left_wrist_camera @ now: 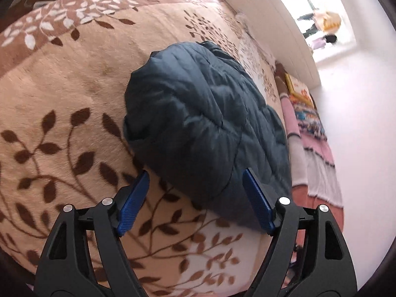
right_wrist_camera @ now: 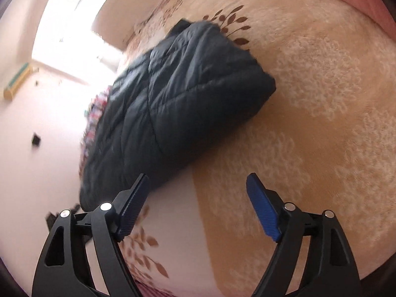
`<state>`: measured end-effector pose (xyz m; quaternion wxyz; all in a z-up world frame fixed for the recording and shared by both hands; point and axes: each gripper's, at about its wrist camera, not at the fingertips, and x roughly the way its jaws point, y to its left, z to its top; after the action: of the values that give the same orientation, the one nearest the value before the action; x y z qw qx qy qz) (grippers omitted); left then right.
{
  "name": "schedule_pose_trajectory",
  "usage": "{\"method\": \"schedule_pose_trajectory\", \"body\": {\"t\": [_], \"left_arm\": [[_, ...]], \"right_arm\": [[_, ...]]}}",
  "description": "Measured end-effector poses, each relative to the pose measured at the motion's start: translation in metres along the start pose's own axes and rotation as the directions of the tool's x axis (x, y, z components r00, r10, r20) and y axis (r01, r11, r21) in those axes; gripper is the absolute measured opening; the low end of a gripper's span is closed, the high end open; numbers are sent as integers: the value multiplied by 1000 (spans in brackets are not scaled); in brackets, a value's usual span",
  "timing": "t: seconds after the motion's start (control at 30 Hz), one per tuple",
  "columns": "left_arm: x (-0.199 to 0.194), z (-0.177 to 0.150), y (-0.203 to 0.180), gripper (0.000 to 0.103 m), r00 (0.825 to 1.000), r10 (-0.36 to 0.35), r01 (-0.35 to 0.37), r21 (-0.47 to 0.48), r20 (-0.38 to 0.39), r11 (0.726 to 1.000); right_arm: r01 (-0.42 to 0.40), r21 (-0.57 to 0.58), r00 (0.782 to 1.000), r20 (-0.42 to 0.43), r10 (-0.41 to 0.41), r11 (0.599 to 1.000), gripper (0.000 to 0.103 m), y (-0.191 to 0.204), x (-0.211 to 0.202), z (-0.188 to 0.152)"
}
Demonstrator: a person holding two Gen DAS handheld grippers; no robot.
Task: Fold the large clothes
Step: 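Open both grippers and release the folded hem onto the jacket, then grasp the folded jacket's side edge with the left gripper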
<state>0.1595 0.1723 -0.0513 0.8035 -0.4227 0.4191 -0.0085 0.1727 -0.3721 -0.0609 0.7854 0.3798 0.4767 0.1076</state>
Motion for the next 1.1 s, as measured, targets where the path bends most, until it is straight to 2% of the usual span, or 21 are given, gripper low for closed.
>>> {"method": "schedule_pose_trajectory", "body": {"t": [0.1,0.2,0.4,0.53,0.67,0.77,0.8,0.83,0.87,0.93,1.03,1.1], "left_arm": [[15,4,3,79,1000,9,-9,-67,-2,998],[23,8,5,79,1000,22,-22,-100,2,995],[40,9,6,85,999,46,-43,-141,12,989],[51,8,17,87,999,34,-33,-201,1,979],[55,6,16,88,998,66,-63,-177,8,982],[58,8,14,86,998,67,-67,-185,-5,980],[57,9,12,79,998,63,-62,-173,-1,983],[58,11,9,67,999,52,-51,-160,5,986],[56,12,4,63,998,61,-58,-133,15,989],[52,12,-8,44,995,85,-81,-83,43,993],[41,11,-28,27,991,93,-94,8,94,996],[32,11,-35,24,990,84,-88,32,117,996]], "right_arm": [[-34,82,999,14,33,996,80,-7,8,10],[-36,111,999,25,33,993,81,-8,14,17],[-19,122,999,45,14,992,81,-6,28,29],[-20,134,998,60,12,991,81,-6,36,32],[-19,113,997,81,10,993,81,-5,43,37],[-23,110,997,81,14,994,69,-5,46,39],[-18,108,997,78,10,994,63,-5,47,39],[-16,101,997,74,8,995,56,-4,48,40],[-18,95,997,72,11,995,53,-2,47,40],[-14,80,997,73,8,997,41,2,45,42],[-20,73,997,77,14,997,30,5,35,41],[-26,63,996,82,21,998,26,8,25,38]]}}
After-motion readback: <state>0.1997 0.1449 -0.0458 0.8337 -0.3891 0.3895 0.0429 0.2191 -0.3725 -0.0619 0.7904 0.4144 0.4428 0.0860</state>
